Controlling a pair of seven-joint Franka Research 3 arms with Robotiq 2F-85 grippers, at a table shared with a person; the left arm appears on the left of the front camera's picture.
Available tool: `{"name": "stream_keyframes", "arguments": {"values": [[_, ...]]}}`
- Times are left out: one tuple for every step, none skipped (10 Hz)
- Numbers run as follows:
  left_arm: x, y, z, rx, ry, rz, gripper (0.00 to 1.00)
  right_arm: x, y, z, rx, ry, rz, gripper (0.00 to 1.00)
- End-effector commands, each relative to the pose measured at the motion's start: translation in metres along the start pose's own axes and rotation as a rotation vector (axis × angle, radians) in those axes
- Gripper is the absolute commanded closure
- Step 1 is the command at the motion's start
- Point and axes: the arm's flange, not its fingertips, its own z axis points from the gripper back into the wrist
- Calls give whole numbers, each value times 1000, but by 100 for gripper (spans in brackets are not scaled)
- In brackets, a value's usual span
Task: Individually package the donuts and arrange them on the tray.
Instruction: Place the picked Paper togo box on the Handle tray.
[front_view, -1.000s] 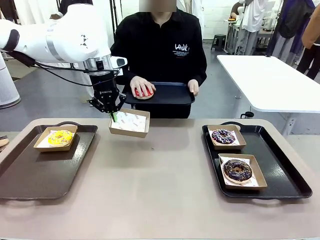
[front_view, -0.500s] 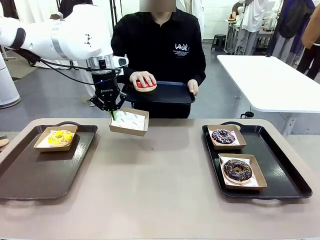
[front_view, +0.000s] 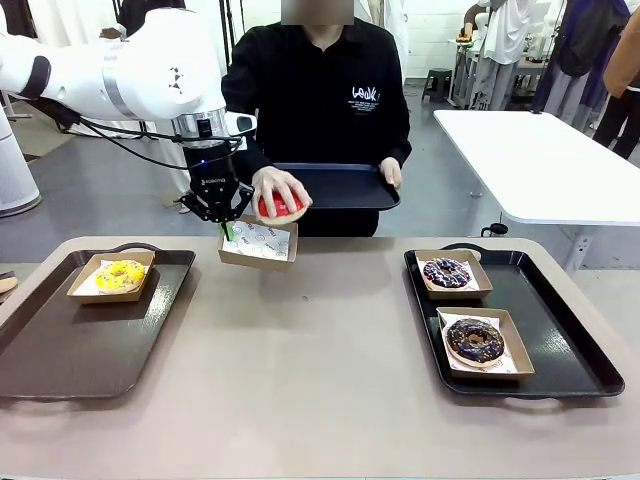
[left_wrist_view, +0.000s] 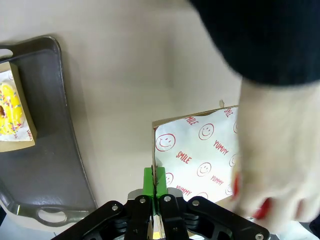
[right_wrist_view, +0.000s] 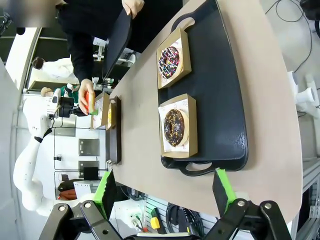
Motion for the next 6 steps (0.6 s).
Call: {"name": "stream_keyframes", "arguments": {"values": [[-2, 1, 2, -14, -3, 7, 100, -1, 3, 1, 8, 1, -5, 0], [-2, 1, 2, -14, -3, 7, 100, -1, 3, 1, 8, 1, -5, 0], [-2, 1, 2, -14, -3, 7, 100, -1, 3, 1, 8, 1, -5, 0], [-2, 1, 2, -14, -3, 7, 100, -1, 3, 1, 8, 1, -5, 0], [-2, 1, 2, -14, -3, 7, 100, -1, 3, 1, 8, 1, -5, 0], [-2, 1, 2, -14, -3, 7, 100, -1, 3, 1, 8, 1, -5, 0]]}}
